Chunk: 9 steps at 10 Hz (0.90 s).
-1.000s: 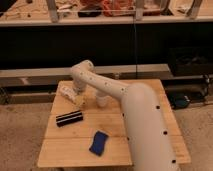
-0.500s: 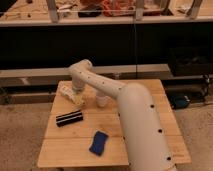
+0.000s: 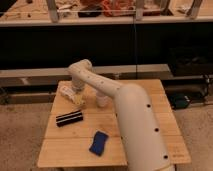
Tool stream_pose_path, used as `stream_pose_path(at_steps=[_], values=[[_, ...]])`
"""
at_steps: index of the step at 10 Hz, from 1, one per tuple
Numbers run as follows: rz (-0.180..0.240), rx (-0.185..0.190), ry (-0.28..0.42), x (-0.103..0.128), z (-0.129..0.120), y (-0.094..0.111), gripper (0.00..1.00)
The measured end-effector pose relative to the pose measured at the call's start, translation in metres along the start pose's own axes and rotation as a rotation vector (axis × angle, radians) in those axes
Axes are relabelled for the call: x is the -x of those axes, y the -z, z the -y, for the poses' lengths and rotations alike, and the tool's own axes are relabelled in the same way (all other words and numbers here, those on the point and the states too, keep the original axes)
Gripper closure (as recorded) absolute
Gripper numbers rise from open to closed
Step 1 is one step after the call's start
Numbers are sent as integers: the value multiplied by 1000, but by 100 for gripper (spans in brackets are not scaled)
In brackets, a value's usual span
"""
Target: Place the bottle in the ceramic bowl
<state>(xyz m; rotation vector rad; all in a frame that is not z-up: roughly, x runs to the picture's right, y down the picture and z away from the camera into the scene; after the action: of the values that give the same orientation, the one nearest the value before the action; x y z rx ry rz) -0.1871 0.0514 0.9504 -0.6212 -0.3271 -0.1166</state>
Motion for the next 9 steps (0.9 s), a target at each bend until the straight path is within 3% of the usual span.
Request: stream_pose_path(at_steps=[9], values=[[0,37,6,1,0,-8,20]])
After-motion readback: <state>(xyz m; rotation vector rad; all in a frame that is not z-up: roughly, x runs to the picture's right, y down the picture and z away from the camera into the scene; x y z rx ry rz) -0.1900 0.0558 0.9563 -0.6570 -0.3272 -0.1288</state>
